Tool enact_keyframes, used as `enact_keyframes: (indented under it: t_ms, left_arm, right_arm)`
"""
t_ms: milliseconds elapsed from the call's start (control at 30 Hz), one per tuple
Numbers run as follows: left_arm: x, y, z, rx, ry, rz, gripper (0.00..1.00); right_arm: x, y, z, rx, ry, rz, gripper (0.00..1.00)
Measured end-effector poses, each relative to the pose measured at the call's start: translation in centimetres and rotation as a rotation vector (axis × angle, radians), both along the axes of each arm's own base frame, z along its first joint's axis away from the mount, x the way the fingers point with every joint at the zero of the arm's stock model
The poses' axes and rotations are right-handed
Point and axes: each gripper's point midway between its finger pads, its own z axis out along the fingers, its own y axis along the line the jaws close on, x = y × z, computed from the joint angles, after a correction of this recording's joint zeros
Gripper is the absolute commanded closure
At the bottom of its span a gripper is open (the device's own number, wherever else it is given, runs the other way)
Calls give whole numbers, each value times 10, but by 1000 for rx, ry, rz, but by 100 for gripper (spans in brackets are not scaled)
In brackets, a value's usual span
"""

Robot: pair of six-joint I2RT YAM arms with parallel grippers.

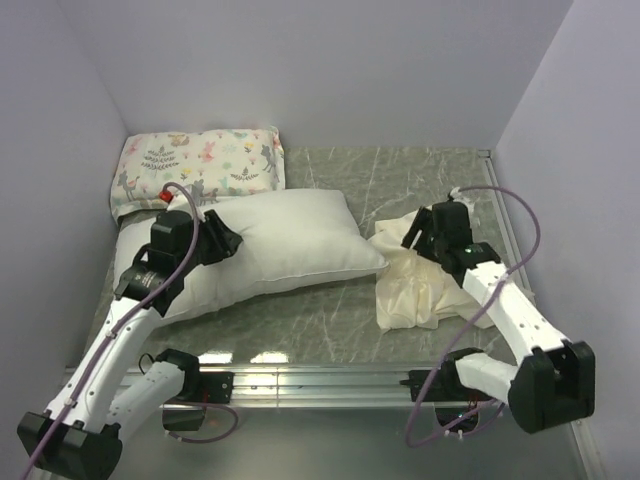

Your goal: Remove the pillowcase from the pillow

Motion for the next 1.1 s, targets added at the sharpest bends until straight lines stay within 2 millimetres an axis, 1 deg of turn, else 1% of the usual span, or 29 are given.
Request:
enact_keyframes:
  t_ms: [100, 133, 200, 233, 267, 300, 333, 367, 400, 467, 533, 600, 733, 800, 967, 1100]
  left_arm:
    - [-7, -14, 8, 25, -13, -35, 47]
    - [-11, -21, 14, 38, -24, -54, 47]
    - [-21, -39, 29, 61, -54, -94, 45]
    - [-27, -50, 39, 58, -76, -123, 44]
    - [-32, -60, 49, 53, -99, -150, 43]
    - [-38, -69, 59, 44, -124, -173, 39]
    - [-43, -74, 66, 36, -143, -189, 38]
    - [-47, -75, 71, 27, -159, -189, 38]
    - [-49, -72, 75, 21, -171, -178, 36]
    - [-54, -61, 79, 13, -192, -141, 33]
    - [-58, -50, 80, 7, -212, -112, 32]
    - [-63, -40, 78, 3, -227, -90, 30]
    - [-69, -26, 70, -1, -238, -57, 30]
    - [-70, -24, 63, 5, -230, -49, 30]
    - [-71, -24, 47, 20, -209, -50, 29]
    - [-72, -22, 50, 6, -221, -47, 29]
  right_arm:
    - [10, 10, 66, 9, -152, 31, 20]
    - [11, 16, 89, 14, -205, 50, 18]
    - [6, 35, 126, 32, -293, 104, 17]
    - [0, 46, 142, 42, -330, 139, 16]
    - [-6, 55, 153, 53, -357, 170, 16]
    - [-13, 64, 160, 64, -372, 203, 16]
    - [-21, 74, 167, 76, -387, 240, 16]
    - [-29, 83, 170, 87, -396, 275, 16]
    - [-36, 89, 172, 96, -398, 300, 16]
    - [-44, 94, 174, 106, -404, 327, 16]
    - [-50, 93, 174, 113, -411, 333, 14]
    - [-56, 90, 169, 115, -414, 336, 14]
    - [-64, 83, 164, 116, -426, 335, 13]
    - [-67, 79, 161, 110, -432, 329, 10]
    - [-69, 73, 155, 95, -432, 316, 10]
    - [-69, 72, 150, 86, -425, 311, 10]
